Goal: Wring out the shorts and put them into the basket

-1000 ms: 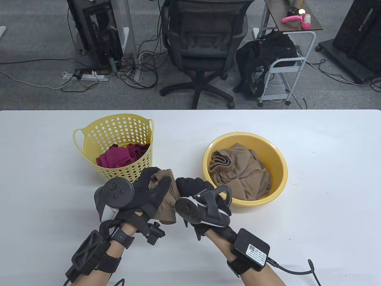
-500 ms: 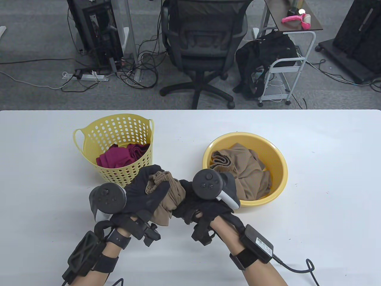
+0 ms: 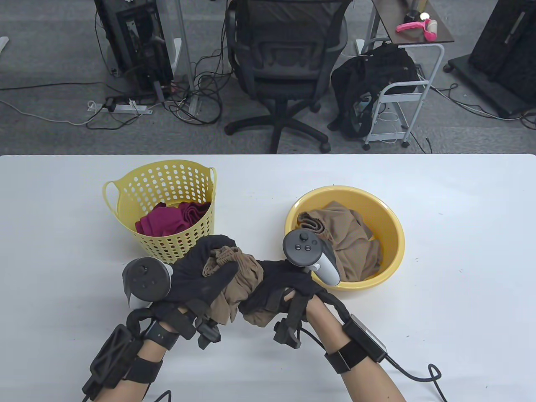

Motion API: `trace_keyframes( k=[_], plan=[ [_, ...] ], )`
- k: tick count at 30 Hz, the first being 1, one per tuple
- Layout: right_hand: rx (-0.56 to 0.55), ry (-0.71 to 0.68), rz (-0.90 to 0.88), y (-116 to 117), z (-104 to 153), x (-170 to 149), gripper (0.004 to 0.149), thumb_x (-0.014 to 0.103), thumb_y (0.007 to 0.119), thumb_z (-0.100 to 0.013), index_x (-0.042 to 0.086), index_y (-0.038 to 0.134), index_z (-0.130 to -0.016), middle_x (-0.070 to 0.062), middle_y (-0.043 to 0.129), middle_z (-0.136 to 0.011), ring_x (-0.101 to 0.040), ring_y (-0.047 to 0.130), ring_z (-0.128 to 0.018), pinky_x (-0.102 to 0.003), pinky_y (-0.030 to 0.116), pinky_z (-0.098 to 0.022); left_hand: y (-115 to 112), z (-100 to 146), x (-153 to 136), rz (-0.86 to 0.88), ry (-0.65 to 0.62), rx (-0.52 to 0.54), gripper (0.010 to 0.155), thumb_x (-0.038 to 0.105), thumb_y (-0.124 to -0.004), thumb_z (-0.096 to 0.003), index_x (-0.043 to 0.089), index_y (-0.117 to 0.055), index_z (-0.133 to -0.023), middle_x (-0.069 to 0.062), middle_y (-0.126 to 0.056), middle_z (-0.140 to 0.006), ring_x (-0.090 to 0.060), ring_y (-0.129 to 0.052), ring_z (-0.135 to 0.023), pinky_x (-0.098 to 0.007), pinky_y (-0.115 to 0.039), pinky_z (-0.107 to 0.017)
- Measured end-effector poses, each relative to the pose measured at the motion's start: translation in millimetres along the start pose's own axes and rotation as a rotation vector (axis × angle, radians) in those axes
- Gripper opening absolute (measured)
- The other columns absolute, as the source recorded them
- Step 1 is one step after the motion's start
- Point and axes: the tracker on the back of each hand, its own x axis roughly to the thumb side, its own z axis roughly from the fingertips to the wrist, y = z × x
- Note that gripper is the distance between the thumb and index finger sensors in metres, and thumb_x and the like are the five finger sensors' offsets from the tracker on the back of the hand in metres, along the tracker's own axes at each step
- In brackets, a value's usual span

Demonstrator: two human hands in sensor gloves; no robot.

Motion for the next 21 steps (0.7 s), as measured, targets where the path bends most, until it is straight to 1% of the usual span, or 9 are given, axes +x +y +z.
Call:
trace_keyframes(
  k=[8, 13, 17, 21],
  plan=[
    [0.003, -0.003, 0.011, 0, 1, 0, 0.071, 0.039, 0.108, -0.032, 0.007, 0.073, -0.084, -0.005, 0.089, -0.065, -0.021, 0.097, -0.042, -0.031, 0.086, -0.029, 0, 0, 0, -0.001, 0.005, -0.009, 0.058, 0.053, -0.074, -0.0576, 0.022, -0.052, -0.101, -0.018, -0.071, -0.099, -0.039, -0.089, -0.076, -0.064, -0.066, -0.068],
    [-0.02, 0.012, 0.038, -1, 4, -1, 0.073, 0.042, 0.108, -0.033, 0.006, 0.072, -0.086, -0.008, 0.089, -0.069, -0.025, 0.098, -0.046, -0.032, 0.087, -0.031, 0, 0, 0, -0.025, 0.014, -0.012, 0.058, 0.053, -0.074, -0.0577, 0.022, -0.052, -0.101, -0.018, -0.071, -0.099, -0.039, -0.089, -0.076, -0.064, -0.066, -0.067],
    [-0.029, 0.017, 0.057, -2, 6, 0, 0.076, 0.043, 0.107, -0.034, 0.006, 0.07, -0.09, -0.011, 0.087, -0.076, -0.03, 0.097, -0.054, -0.036, 0.087, -0.037, 0, 0, 0, -0.043, 0.016, -0.015, 0.058, 0.053, -0.075, -0.0576, 0.022, -0.052, -0.101, -0.018, -0.072, -0.099, -0.039, -0.089, -0.076, -0.065, -0.065, -0.067],
    [-0.05, 0.02, 0.062, -1, 12, 0, 0.085, 0.046, 0.104, -0.037, 0.007, 0.062, -0.1, -0.018, 0.079, -0.09, -0.042, 0.09, -0.071, -0.046, 0.083, -0.05, 3, 0, 1, -0.085, 0.02, -0.016, 0.057, 0.053, -0.075, -0.0578, 0.022, -0.053, -0.101, -0.018, -0.072, -0.098, -0.04, -0.089, -0.076, -0.065, -0.065, -0.067]
  ],
)
